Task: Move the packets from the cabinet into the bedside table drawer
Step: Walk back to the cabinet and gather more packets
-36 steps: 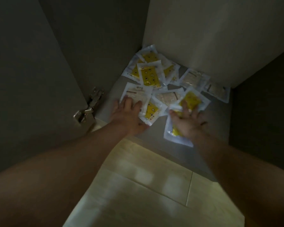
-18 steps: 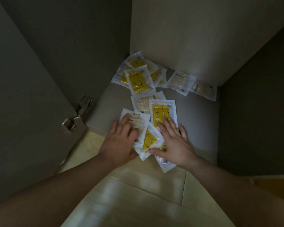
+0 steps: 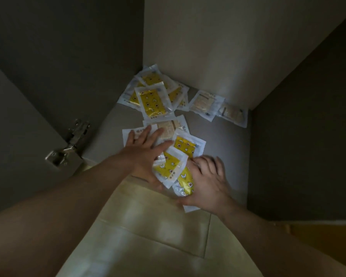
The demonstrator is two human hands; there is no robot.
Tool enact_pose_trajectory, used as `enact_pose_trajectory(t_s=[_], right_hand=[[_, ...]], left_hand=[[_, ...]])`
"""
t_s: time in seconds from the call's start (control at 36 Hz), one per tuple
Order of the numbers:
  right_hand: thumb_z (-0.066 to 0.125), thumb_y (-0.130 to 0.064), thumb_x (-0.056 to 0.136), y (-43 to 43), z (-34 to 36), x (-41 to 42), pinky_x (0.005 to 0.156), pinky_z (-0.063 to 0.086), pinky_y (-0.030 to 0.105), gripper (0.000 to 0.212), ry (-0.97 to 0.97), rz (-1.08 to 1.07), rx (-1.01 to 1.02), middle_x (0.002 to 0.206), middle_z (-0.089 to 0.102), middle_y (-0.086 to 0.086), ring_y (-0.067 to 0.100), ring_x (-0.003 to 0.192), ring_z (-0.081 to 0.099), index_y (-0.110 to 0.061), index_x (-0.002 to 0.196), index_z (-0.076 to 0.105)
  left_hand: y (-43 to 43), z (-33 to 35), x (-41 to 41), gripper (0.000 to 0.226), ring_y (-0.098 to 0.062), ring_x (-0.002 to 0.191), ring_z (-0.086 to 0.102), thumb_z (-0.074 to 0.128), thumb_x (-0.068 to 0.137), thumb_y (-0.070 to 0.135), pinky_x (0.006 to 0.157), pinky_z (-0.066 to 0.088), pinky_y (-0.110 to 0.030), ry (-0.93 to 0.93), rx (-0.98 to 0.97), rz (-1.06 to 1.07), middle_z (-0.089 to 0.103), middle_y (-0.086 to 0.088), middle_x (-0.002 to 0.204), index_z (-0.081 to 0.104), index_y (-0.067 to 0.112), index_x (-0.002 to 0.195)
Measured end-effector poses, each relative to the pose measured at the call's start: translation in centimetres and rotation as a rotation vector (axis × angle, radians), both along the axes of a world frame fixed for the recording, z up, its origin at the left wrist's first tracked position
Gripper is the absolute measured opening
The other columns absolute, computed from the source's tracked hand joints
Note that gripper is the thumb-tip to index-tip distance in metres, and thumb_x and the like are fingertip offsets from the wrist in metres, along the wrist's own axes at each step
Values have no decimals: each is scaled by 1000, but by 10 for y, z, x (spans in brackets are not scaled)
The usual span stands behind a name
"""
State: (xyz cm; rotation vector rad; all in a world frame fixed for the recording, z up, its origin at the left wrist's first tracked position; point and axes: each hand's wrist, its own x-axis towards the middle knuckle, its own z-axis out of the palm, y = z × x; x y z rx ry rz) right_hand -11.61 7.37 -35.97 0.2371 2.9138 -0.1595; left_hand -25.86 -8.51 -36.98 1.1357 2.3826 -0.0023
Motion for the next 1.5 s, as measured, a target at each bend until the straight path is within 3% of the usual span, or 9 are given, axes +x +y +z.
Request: enact_pose_trajectory(t_s=[0.11,0.19,0.42,0.61,0.72,0.92,1.22,1.39,1.5], right_hand=[[66,-77,52,4,-2,-5,114,-10,40,113,-16,54,-55,156,10,1,22,144,-2,-24,144,26],[69,-74,55,5,-1,-16,114,-14,40,115,-75,19,-110,158,-13,-4,16,144,-20,-25,146,16],[55,-83,58,7,-1,-33,115,8,43,112,17,-112,-8,146,27,-6,23,136,20,-30,148,13],[56,-52,83,-13,-7,-19,118,-4,38,74,50,-115,-79,158,3,2,19,146,-4,-16,141,29],[61,-55,79,-24,-12,-17,117,-10,36,86,-16,-153,-173,159,-7,9,20,146,-12,-11,142,23],[65,-64,68,-13,-1,-32,110,13,38,102,56,-240,-108,143,30,4,23,134,23,-28,146,9],[71,-56,72,-13,12,-37,69,39,26,61,108,-701,-315,105,64,7,22,88,58,-10,108,51],[72,-51,74,-3,15,-44,85,47,36,62,242,-1021,-531,115,63,18,36,106,60,-2,110,56],[73,-50,73,-2,17,-41,87,50,38,60,258,-1054,-587,113,63,16,35,103,61,-4,108,56]], left_hand=[[10,2,-11,127,-29,137,-35,65,58,76,110,-14,-56,0,-35,33,-37,-3,150,-19,39,145],[15,3,-9,124,-29,139,-31,61,60,78,110,-11,-57,27,-60,56,-34,-2,152,-20,38,145],[4,5,9,112,-28,142,-25,50,69,79,112,-8,-59,71,-19,65,-11,1,157,-13,31,149],[-25,0,36,128,-26,143,-17,22,42,88,110,-4,-62,120,56,-60,7,-10,156,5,23,151],[-42,-17,43,111,-35,132,26,78,38,67,89,36,-68,392,132,-179,53,-19,130,46,13,130],[-42,-18,47,93,-34,116,58,93,24,17,84,41,-64,453,223,-165,61,-16,125,65,11,112],[-41,-17,49,107,-33,113,60,87,33,-3,80,41,-68,389,346,-133,66,-15,112,43,14,129],[-53,-11,45,38,-32,83,71,66,58,3,70,49,-62,436,431,-228,71,-17,97,74,9,95],[-63,-9,35,42,-29,66,70,73,49,-4,69,54,-55,463,464,-272,71,-13,85,75,8,89]])
